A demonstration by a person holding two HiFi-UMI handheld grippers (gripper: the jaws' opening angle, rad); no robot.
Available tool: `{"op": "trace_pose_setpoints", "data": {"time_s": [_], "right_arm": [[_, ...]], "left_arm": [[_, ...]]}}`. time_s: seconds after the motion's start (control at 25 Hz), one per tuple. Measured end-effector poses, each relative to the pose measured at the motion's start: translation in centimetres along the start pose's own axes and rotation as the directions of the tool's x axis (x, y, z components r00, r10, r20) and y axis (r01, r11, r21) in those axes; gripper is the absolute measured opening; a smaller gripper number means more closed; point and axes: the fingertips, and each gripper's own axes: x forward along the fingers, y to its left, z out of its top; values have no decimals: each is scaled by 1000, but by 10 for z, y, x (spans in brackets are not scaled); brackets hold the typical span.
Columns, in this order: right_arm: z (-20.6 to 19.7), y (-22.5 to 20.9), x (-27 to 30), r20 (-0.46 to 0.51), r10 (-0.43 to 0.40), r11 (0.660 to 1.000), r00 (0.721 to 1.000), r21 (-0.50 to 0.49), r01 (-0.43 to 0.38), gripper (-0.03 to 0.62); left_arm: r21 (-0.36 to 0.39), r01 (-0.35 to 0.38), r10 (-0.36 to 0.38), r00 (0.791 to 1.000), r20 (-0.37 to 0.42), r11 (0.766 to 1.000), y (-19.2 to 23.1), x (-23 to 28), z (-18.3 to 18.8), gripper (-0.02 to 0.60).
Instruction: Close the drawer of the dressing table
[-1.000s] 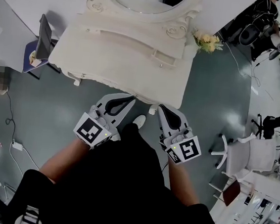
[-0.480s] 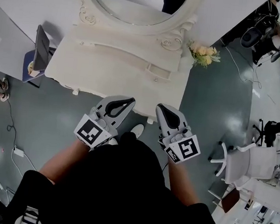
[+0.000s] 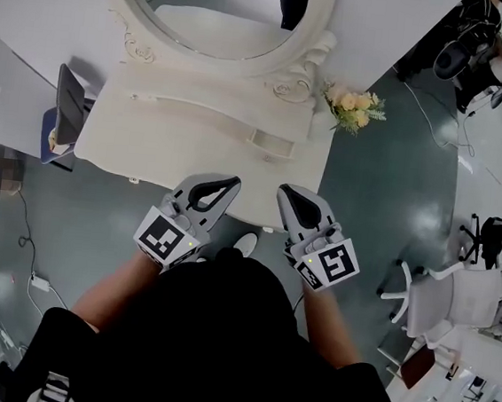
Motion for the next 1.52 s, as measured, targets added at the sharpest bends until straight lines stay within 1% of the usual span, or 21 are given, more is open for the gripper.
{"op": "trace_pose_setpoints", "data": {"time_s": [0.24, 0.44, 0.56, 0.72, 0.92, 1.04, 1.2, 1.36, 1.52], "right_arm": [[-10, -27, 2, -20, 12, 1000, 1000, 12, -12, 2], [-15, -41, 7, -26, -9, 1000, 1000, 27, 10, 2], [-16, -51, 14, -27, -34, 999, 999, 31, 35, 2], [-15, -60, 25, -34, -78, 997, 996, 28, 78, 2], [-26, -74, 34, -71, -163, 985, 984, 39, 166, 2], [-38, -83, 40, -98, -209, 975, 973, 53, 214, 2], [-60, -95, 48, -138, -278, 954, 951, 72, 290, 2], [-88, -105, 58, -198, -338, 929, 920, 88, 360, 3], [-129, -115, 65, -287, -378, 900, 880, 109, 422, 8]], "left_arm": [[-16, -41, 41, 999, -12, 999, 8, 25, 5, -5], [-7, -23, 23, 1000, -7, 1000, 12, 37, 0, -5], [-23, -19, 18, 1000, -24, 1000, 22, 44, -4, -5], [-8, 38, -39, 999, -19, 999, 33, 57, -3, -5], [-7, 108, -108, 994, -17, 994, 49, 75, -5, -5], [-7, 146, -146, 989, -26, 989, 59, 82, -14, -5], [0, 190, -190, 981, -38, 982, 71, 91, -24, -6], [11, 244, -243, 969, -34, 970, 82, 97, -36, -5], [5, 271, -271, 962, -33, 963, 91, 103, -49, -5]]}}
